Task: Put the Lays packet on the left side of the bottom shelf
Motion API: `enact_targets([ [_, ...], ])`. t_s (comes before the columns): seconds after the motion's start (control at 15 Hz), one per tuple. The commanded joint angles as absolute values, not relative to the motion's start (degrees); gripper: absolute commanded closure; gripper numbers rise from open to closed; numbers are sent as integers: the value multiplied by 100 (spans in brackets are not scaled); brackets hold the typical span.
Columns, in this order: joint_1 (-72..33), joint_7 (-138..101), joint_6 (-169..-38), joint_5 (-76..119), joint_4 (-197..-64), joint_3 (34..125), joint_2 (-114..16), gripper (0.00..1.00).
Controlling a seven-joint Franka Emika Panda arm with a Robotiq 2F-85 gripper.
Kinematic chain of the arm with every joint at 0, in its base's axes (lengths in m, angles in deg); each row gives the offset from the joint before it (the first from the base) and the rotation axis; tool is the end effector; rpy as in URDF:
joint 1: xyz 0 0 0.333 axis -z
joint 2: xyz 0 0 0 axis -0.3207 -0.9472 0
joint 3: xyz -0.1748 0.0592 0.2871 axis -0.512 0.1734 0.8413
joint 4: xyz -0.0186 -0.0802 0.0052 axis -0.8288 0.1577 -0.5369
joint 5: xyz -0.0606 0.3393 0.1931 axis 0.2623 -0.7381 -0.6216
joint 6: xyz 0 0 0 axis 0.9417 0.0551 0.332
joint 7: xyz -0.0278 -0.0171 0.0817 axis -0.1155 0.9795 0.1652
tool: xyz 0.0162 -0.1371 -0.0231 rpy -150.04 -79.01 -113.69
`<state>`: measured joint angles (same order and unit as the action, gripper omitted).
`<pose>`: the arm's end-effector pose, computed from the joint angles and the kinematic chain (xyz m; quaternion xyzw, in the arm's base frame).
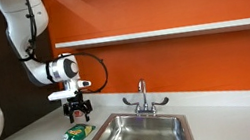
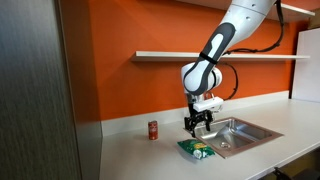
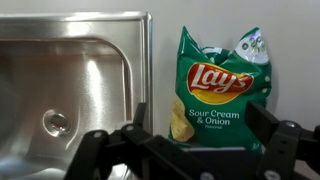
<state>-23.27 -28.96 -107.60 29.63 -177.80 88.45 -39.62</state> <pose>0.4680 0.0755 0.2355 0.9957 0.0346 -0.0530 0.0680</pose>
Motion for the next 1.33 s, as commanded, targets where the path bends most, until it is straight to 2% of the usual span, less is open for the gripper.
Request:
enact_targets([
  [0.0,-2394,-2871,-10735,2857,-17444,8768,-4362,0],
  [0.67,-2468,-2829,-10636,2515,-17195,8759,-4836,2],
  [0.73,-2479,-2830,-10637,2486,-17187,8758,-4856,11],
  [0.8,-2489,-2837,-10638,2473,-17183,8753,-4873,16],
  [0.87,-2497,-2839,-10639,2454,-17181,8752,-4881,31],
  [0.93,-2501,-2841,-10641,2437,-17183,8748,-4890,40],
  [1.27,-2520,-2848,-10655,2371,-17184,8735,-4893,78],
])
